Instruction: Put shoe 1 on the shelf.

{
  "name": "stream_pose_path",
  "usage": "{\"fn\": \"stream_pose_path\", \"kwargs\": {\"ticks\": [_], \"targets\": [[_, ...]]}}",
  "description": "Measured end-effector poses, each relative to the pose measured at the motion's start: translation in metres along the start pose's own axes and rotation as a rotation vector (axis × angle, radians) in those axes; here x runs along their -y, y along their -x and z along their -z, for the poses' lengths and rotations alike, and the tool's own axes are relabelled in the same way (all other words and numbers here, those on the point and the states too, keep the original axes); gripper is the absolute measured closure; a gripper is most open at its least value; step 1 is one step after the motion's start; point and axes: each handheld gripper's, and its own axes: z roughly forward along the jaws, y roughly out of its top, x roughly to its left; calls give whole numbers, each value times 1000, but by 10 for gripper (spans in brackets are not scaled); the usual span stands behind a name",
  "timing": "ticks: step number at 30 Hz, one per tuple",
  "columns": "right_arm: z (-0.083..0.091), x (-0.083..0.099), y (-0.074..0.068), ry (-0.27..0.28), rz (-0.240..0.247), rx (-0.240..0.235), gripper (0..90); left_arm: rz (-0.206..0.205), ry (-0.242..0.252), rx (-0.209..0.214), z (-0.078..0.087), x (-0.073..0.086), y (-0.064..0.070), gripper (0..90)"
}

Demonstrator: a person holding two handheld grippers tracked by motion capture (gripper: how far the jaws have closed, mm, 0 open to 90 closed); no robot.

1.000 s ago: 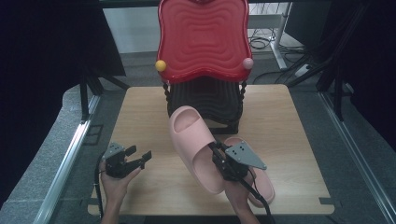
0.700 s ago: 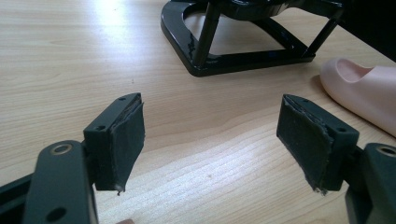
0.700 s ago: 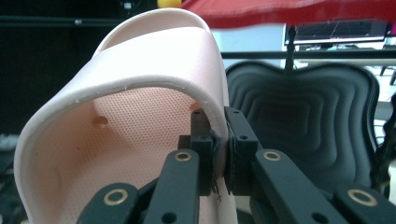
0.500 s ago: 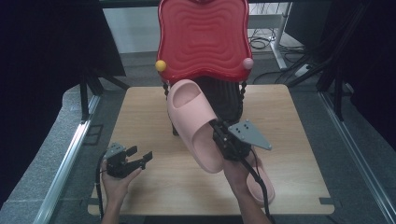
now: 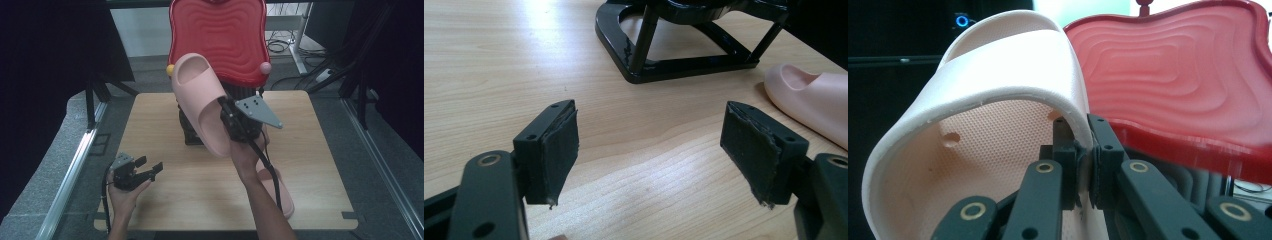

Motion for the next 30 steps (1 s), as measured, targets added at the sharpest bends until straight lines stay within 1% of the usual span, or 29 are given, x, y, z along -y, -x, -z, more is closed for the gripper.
{"fn": "stream_pose_path", "kwargs": {"ticks": [3,5,7,8,10,11,12,14,15,16,19,21,22,24,25,27,30], "targets": [[-10,-7,1,-2,-2,13,843,-1,-4,2,-1,0,0,235],[-17,-11,3,-5,8,28,843,-4,-8,5,-2,1,1,235],[-27,-18,7,-7,0,41,843,-1,-8,10,-3,1,2,235],[-27,-18,7,-7,0,41,843,-3,-10,15,-4,1,3,235],[-33,-22,10,-7,-18,45,843,-12,-15,20,-6,1,6,234],[-36,-25,11,-6,-17,47,843,-13,-17,24,-7,1,7,234],[-39,-27,12,4,-20,53,843,-16,-20,25,-8,1,7,234],[-45,-33,13,6,-16,61,843,-12,-16,25,-9,2,8,234],[-51,-39,14,7,-14,69,843,-12,-13,24,-9,2,8,236],[-51,-39,14,7,-14,69,843,-11,-11,25,-8,2,7,236],[-63,-48,15,8,-12,86,843,-8,-8,28,-8,2,7,236],[-72,-54,16,1,-5,95,843,-5,-7,29,-7,2,6,236],[-77,-57,16,7,-10,98,843,-3,-9,31,-7,2,5,236],[-86,-63,16,-3,-9,106,843,2,-10,35,-8,3,4,236],[-92,-65,16,1,-7,112,843,3,-12,38,-9,3,4,236],[-103,-70,16,-15,2,124,843,8,-15,42,-10,4,2,235],[-120,-75,18,-28,-11,135,842,17,-12,47,-9,4,0,235]]}}
